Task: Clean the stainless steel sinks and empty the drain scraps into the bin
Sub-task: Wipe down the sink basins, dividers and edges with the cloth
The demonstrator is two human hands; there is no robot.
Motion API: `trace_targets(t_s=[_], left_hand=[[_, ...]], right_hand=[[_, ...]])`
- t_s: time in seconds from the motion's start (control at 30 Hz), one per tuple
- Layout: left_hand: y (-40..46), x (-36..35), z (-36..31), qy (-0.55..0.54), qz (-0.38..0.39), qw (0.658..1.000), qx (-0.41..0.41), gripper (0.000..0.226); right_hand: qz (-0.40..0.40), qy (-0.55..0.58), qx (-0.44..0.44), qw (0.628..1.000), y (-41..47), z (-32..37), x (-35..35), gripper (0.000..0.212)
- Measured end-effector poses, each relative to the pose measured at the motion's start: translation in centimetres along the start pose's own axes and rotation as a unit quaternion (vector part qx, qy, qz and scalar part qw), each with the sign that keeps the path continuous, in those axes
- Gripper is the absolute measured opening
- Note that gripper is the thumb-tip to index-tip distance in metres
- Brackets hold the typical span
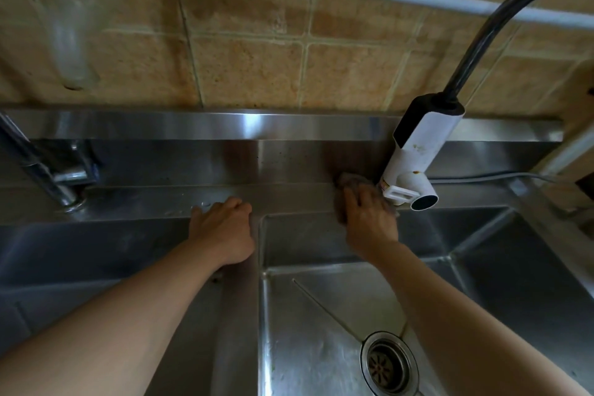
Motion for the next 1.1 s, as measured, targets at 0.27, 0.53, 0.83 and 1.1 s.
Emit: trace_targets(t_s=[0.27,0.53,0.83,1.1], left_hand=[[-0.1,-0.1,0.1,0.003,-0.001,1.0,-0.008,0.056],[-1.5,0.2,-0.5,0.024,0.012,1.0,-0.014,0.058],[-5.2,2.4,-3.8,-0.026,-0.004,0.997,-0.067,0.054],[-7.5,3.6,-8.1,-0.015,-0.013,0.992,-0.121,0.063]], right_hand=[[0.054,0.004,-0.033,0.998,1.0,1.9,0.6,0.045],[0.029,0.185,0.007,0.982,-3.0,2.5,2.2,0.047],[-0.104,0.315,-0.096,0.939,-10.3,-1.8,7.5,0.033],[-0.179,0.286,-0.187,0.923,-13.3,-7.9,12.8,0.028]])
Point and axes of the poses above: each hand's wrist, its own y-axis towards the middle knuckle, its own x-axis out of the back of the hand, z = x × y, the point moved 5 cm from there along y, towards the middle knuckle, and after that the axes turned 7 degrees about -y, right-handed, at the moved point
